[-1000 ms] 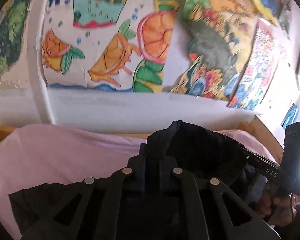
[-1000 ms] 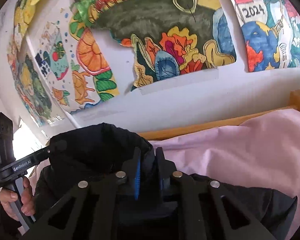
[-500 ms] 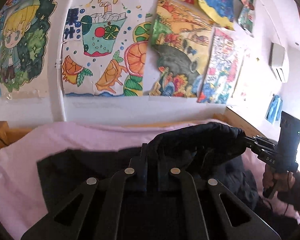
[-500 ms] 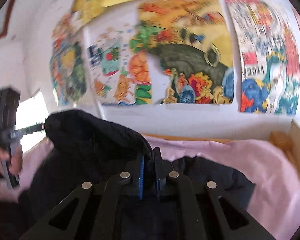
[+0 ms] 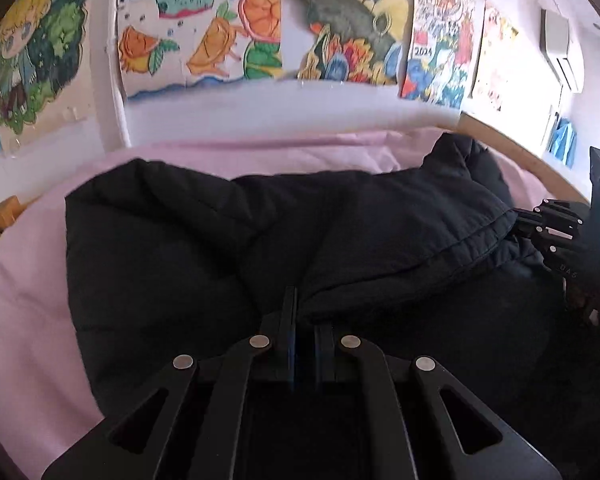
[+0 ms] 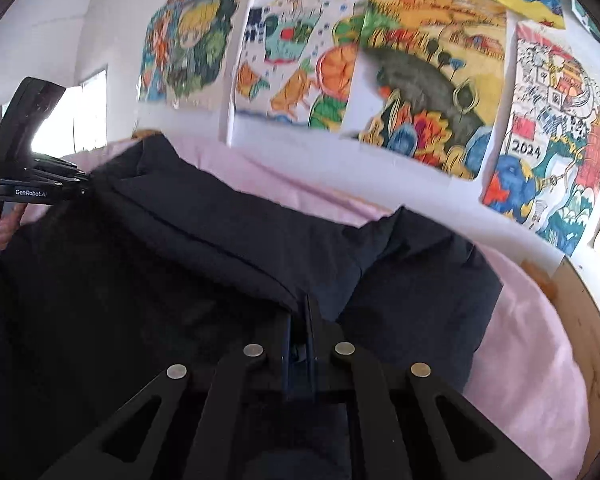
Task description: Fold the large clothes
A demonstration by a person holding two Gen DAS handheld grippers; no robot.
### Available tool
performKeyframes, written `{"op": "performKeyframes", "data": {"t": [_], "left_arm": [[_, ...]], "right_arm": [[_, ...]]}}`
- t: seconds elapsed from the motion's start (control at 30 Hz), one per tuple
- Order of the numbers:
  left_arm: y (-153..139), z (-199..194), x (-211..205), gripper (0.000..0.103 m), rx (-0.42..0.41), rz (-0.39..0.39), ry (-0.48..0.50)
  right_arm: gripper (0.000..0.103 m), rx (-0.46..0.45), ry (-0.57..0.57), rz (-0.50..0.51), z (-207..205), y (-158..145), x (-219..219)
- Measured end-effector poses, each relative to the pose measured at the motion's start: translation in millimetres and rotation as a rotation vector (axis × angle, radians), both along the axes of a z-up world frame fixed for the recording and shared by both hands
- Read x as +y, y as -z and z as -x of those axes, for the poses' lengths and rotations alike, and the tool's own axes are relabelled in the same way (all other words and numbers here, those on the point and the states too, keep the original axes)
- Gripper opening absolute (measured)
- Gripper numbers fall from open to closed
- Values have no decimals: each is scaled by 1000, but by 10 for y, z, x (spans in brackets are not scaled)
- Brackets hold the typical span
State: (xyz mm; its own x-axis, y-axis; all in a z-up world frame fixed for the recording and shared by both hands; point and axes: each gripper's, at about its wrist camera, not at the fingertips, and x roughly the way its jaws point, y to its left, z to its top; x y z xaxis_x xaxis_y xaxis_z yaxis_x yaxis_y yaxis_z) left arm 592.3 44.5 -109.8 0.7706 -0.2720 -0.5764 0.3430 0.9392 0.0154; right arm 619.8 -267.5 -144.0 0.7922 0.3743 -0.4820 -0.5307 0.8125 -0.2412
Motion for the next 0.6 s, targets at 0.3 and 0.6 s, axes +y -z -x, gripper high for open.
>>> {"op": "performKeyframes", "data": {"t": [0.3,0.6], "left_arm": [[181,-126,-18,5,16,-54,22],[207,-84,-21,5,5,-53,23]], "right_arm": [[9,37,29,81,-126,384,100],[43,51,-62,-155,-2,-340,-244]]}}
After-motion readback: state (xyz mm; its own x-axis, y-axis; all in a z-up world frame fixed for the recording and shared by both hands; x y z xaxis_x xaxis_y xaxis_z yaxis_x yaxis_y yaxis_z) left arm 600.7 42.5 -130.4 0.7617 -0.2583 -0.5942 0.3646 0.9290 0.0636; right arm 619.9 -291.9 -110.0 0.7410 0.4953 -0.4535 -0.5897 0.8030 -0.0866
